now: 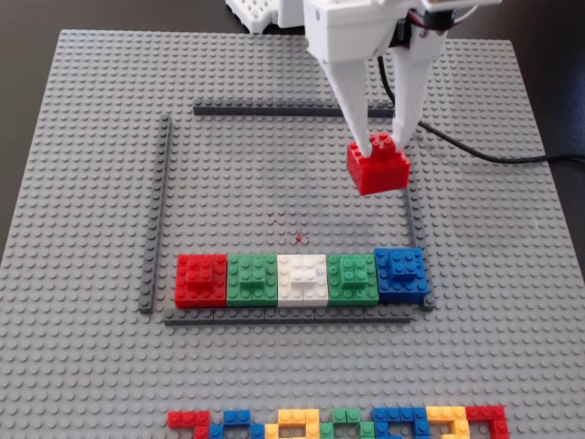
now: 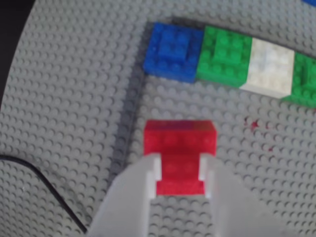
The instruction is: Grab the cube and place it into the grid
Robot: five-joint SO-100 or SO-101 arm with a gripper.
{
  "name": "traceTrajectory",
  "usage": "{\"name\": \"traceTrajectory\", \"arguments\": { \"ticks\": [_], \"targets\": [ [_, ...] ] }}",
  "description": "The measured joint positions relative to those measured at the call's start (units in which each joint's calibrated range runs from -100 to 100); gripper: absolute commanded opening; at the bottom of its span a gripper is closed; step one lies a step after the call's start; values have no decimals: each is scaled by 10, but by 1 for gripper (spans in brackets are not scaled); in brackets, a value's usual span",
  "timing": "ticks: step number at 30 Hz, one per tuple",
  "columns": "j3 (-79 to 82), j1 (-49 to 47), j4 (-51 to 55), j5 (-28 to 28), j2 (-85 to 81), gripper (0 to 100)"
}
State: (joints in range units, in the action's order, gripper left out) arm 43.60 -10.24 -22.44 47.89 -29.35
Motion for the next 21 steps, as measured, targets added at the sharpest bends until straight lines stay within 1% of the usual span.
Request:
{"name": "traceTrajectory", "arguments": {
  "ticks": [5,21],
  "targets": [
    [3,0,-7,-6,3,1],
    [-12,-14,-36,-29,105,1]
  ]
}}
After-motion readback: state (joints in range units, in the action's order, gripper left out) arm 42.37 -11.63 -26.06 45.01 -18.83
